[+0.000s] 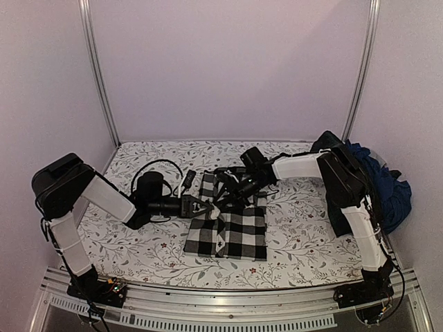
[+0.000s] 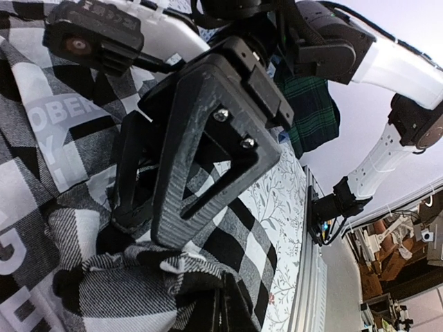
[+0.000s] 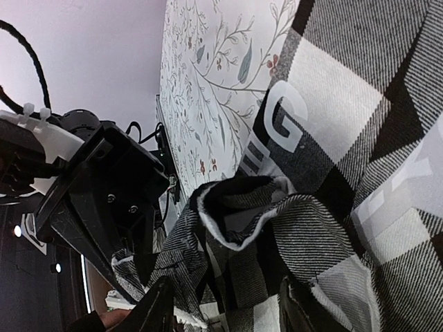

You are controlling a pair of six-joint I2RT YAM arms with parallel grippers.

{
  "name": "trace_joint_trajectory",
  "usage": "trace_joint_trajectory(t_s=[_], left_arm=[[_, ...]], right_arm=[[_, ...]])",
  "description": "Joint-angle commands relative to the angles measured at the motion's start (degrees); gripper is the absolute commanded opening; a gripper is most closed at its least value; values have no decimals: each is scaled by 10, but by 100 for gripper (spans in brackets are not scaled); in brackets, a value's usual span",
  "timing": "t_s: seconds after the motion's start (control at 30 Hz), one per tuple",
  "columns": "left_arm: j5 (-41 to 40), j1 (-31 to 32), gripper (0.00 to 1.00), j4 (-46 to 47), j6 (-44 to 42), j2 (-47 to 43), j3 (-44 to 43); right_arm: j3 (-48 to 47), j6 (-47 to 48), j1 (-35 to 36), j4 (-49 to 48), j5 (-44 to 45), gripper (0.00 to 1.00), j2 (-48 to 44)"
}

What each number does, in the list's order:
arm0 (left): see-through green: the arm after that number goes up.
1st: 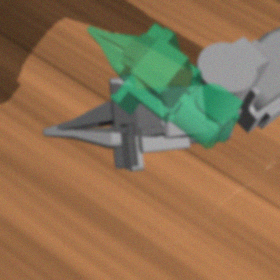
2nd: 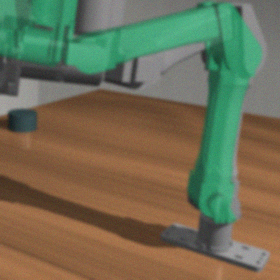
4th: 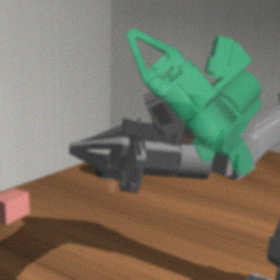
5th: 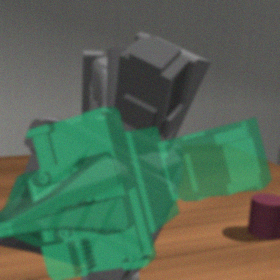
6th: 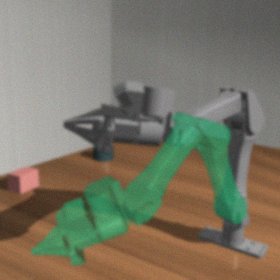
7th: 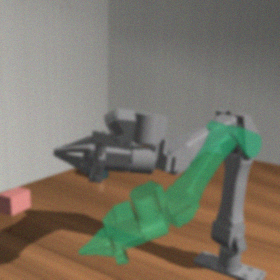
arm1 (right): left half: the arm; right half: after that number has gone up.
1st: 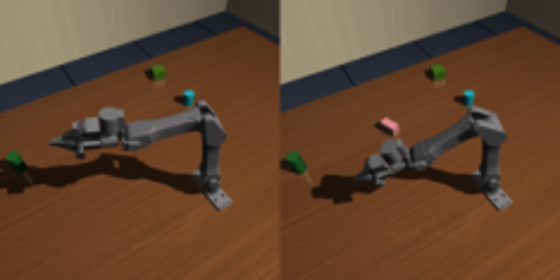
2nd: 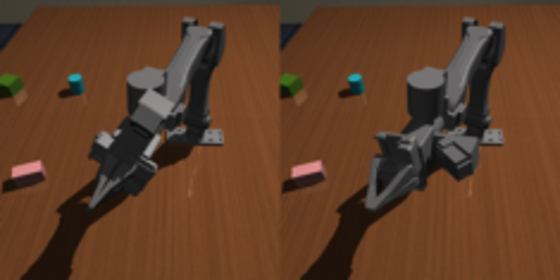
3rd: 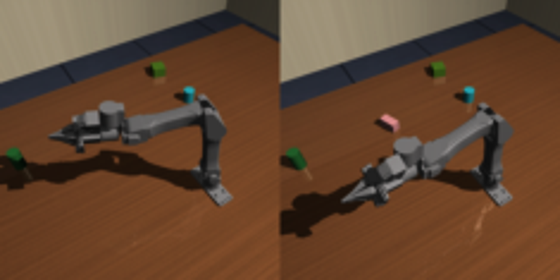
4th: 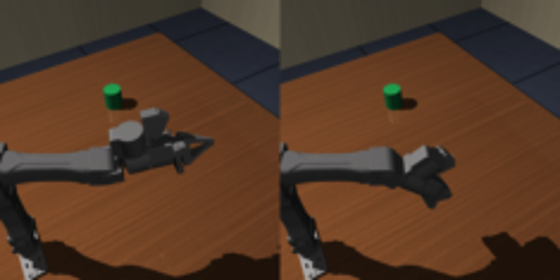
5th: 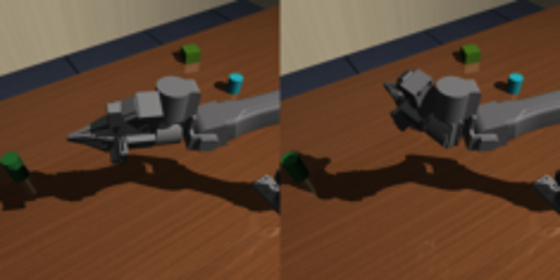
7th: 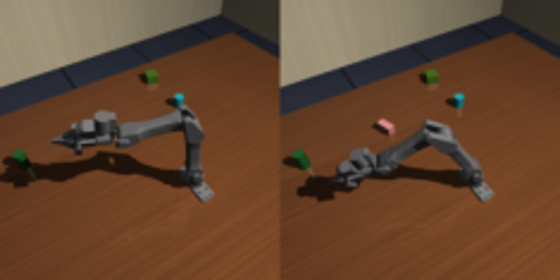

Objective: Fold and stack the mixed laundry pile
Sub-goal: Smooth out the 2/3-rectangle-folded shirt at the center of the board.

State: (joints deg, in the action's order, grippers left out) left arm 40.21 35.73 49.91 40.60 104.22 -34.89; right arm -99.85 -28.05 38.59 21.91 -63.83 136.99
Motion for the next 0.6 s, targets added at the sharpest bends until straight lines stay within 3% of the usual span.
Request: trace_joint_trajectory(t_s=[0.0, 0.3, 0.57], left_arm=[[15, -4, 0, 35, 6, 18, -13], [21, -11, 0, 16, 11, 38, -23], [13, -21, 0, -14, 9, 46, -33]], right_arm=[[-9, 7, 3, -35, -41, 49, 7], [55, -36, 3, -152, -83, 37, -51], [92, -56, 0, -186, -93, 1, -81]])
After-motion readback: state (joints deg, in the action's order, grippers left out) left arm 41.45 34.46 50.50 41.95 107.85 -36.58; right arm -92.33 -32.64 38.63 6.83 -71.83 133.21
